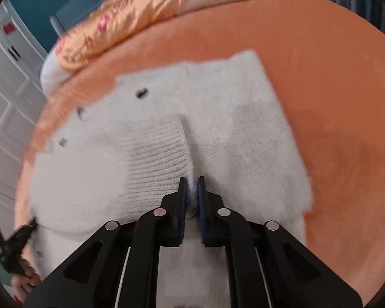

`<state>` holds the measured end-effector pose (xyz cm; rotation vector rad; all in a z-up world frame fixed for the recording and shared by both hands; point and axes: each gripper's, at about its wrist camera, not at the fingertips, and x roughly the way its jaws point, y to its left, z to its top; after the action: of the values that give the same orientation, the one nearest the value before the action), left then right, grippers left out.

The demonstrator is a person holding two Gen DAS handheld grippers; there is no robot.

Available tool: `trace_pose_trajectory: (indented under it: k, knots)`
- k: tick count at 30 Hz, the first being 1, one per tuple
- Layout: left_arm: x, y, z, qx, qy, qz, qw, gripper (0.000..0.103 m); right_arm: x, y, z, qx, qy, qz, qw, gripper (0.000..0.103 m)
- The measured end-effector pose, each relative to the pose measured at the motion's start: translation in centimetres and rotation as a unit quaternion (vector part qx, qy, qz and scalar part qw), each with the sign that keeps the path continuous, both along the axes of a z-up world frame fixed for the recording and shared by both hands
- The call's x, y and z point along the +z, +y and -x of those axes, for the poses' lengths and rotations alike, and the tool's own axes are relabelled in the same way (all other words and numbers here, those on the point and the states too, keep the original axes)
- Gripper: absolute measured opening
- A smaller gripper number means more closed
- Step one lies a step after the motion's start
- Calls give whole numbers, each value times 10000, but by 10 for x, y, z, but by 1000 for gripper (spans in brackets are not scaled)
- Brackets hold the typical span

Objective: Fold small clothes

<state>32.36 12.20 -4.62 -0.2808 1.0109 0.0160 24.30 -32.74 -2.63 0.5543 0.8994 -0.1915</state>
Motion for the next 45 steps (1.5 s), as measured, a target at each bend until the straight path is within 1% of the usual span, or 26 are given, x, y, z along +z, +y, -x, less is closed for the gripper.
trace_pose_trajectory:
  k: [2, 3, 4, 5, 6, 7, 8, 9, 10, 13, 15, 17, 20, 23, 24, 25, 26, 27, 28, 29, 32, 35, 37, 40, 41, 45]
  knots:
    - [11, 8, 14, -54, 49, 93, 9999, 23, 27, 0, 29, -31, -226, 41, 9997, 11]
    - [18, 16, 29, -72, 69, 183, 9998, 44, 39, -1, 46, -30, -276, 82, 9996, 24]
    - [21, 24, 42, -50, 88, 267, 9996, 62, 47, -2, 73, -60, -266, 134, 9995, 47]
    - [26, 38, 64, -5, 90, 419, 9991, 66, 51, -1, 97, -62, -246, 155, 9996, 58]
    - [28, 46, 79, -12, 104, 542, 9985, 70, 51, 1, 121, -34, -215, 177, 9996, 63]
    - [29, 56, 97, -37, 179, 694, 9974, 76, 50, -2, 144, -3, -160, 187, 9997, 63]
    - [28, 66, 114, -32, 297, 817, 9962, 77, 43, 1, 180, 5, -1, 165, 9999, 64]
    - [25, 78, 137, 43, 465, 972, 9942, 78, 38, 3, 199, -19, 105, 123, 9999, 66]
    - [21, 87, 152, 93, 574, 1108, 9921, 77, 26, 6, 229, -78, 278, -15, 9996, 66]
    - [6, 106, 198, 225, 976, 1623, 9816, 77, 2, 17, 285, -204, 552, -607, 9964, 66]
    - [5, 107, 218, 243, 971, 1777, 9790, 77, -8, 26, 301, -207, 607, -890, 9940, 66]
    - [8, 101, 223, 180, 919, 1753, 9801, 78, -13, 37, 305, -125, 625, -1009, 9929, 66]
    - [7, 85, 219, -40, 1033, 2064, 9730, 77, -13, 56, 290, 2, 562, -1061, 9928, 66]
    - [6, 74, 211, -102, 1082, 2047, 9728, 73, -15, 63, 278, -49, 574, -1099, 9923, 66]
    - [7, 74, 209, -129, 1071, 2063, 9725, 57, -16, 65, 276, -70, 577, -1075, 9925, 67]
    - [8, 72, 207, -217, 1132, 2129, 9703, 30, -15, 65, 274, -97, 617, -1027, 9927, 59]
    - [9, 70, 204, -284, 1208, 2166, 9684, 17, -15, 68, 271, -66, 667, -962, 9931, 51]
    - [12, 69, 203, -366, 1261, 2168, 9673, 6, -11, 72, 270, -31, 664, -881, 9939, 34]
    - [18, 69, 204, -404, 1209, 2126, 9688, 6, -10, 72, 273, -8, 634, -817, 9946, 9]
    - [31, 70, 206, -448, 1038, 1994, 9734, 6, -1, 74, 275, 72, 536, -738, 9958, 5]
    - [66, 76, 220, -625, 657, 1794, 9796, 5, 27, 75, 287, 150, 184, -482, 9986, 4]
    - [94, 80, 237, -823, 422, 1643, 9821, 5, 59, 75, 306, 311, -145, -447, 9984, 4]
    - [111, 86, 256, -958, 360, 1512, 9832, 4, 73, 78, 323, 485, -169, -356, 9980, 3]
    - [123, 98, 288, -1077, 458, 1330, 9842, 4, 79, 83, 348, 738, 25, -334, 9967, 3]
    - [123, 101, 298, -1097, 516, 1274, 9844, 4, 80, 89, 365, 893, 212, -242, 9955, 3]
    - [111, 115, 358, -1144, 1165, 1093, 9805, 4, 68, 111, 420, 1232, 948, -205, 9876, 3]
